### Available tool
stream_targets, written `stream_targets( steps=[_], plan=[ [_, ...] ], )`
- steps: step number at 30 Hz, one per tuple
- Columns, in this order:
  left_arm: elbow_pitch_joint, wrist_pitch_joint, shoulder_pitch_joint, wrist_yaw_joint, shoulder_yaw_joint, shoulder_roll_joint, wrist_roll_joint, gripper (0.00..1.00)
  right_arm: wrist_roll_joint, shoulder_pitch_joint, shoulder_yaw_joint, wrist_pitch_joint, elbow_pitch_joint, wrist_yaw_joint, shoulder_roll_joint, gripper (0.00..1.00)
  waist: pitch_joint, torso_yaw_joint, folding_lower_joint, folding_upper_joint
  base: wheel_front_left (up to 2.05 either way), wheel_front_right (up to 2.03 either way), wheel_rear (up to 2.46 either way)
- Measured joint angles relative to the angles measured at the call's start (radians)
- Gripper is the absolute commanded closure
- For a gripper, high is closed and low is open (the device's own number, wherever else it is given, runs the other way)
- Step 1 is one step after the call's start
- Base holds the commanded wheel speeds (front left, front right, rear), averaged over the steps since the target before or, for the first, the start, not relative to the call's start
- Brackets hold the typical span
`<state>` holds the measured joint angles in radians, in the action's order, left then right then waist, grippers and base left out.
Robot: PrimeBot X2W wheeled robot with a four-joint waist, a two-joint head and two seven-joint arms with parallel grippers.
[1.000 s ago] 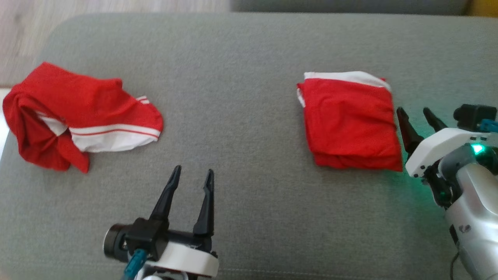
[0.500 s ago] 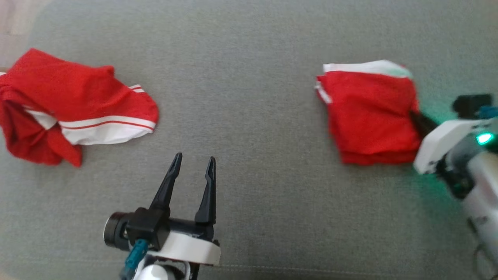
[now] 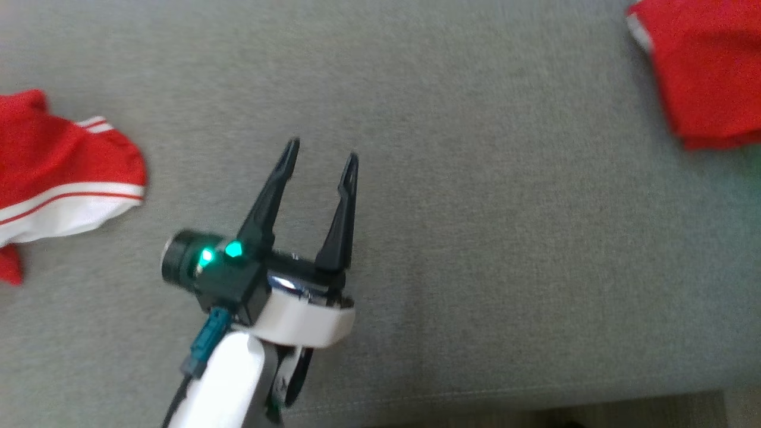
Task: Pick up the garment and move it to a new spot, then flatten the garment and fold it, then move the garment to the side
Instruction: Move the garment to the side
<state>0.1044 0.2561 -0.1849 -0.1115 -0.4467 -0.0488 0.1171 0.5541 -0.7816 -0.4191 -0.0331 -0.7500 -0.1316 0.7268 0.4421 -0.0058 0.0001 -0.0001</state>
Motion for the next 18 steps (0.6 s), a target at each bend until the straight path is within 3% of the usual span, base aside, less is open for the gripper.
stream_targets(
  steps=[12, 13, 15, 18],
  plan=[
    [0.018, 0.001, -0.110, 0.016, -0.025, 0.000, -0.019, 0.00, -0.118, -0.049, 0.142, 0.079, -0.040, 0.000, 0.096, 1.00, 0.121, -0.054, 0.0001, 0.0000, 0.00, 0.00, 0.00],
    [0.018, 0.001, -0.110, 0.016, -0.026, 0.000, -0.019, 0.00, -0.133, -0.051, 0.158, 0.084, -0.048, 0.000, 0.097, 0.74, 0.122, -0.053, 0.0002, 0.0000, 0.00, 0.00, 0.00],
    [0.018, 0.001, -0.110, 0.016, -0.028, 0.000, -0.019, 0.00, -0.153, -0.050, 0.187, 0.090, -0.064, 0.000, 0.093, 0.00, 0.113, -0.049, 0.0001, 0.0000, 0.00, 0.00, 0.00],
    [0.013, 0.001, -0.106, 0.016, -0.029, 0.000, -0.019, 0.00, -0.240, -0.050, 0.246, 0.132, -0.083, 0.000, 0.079, 0.00, 0.090, -0.041, 0.0001, 0.0000, 0.00, 0.00, 0.00]
  ],
)
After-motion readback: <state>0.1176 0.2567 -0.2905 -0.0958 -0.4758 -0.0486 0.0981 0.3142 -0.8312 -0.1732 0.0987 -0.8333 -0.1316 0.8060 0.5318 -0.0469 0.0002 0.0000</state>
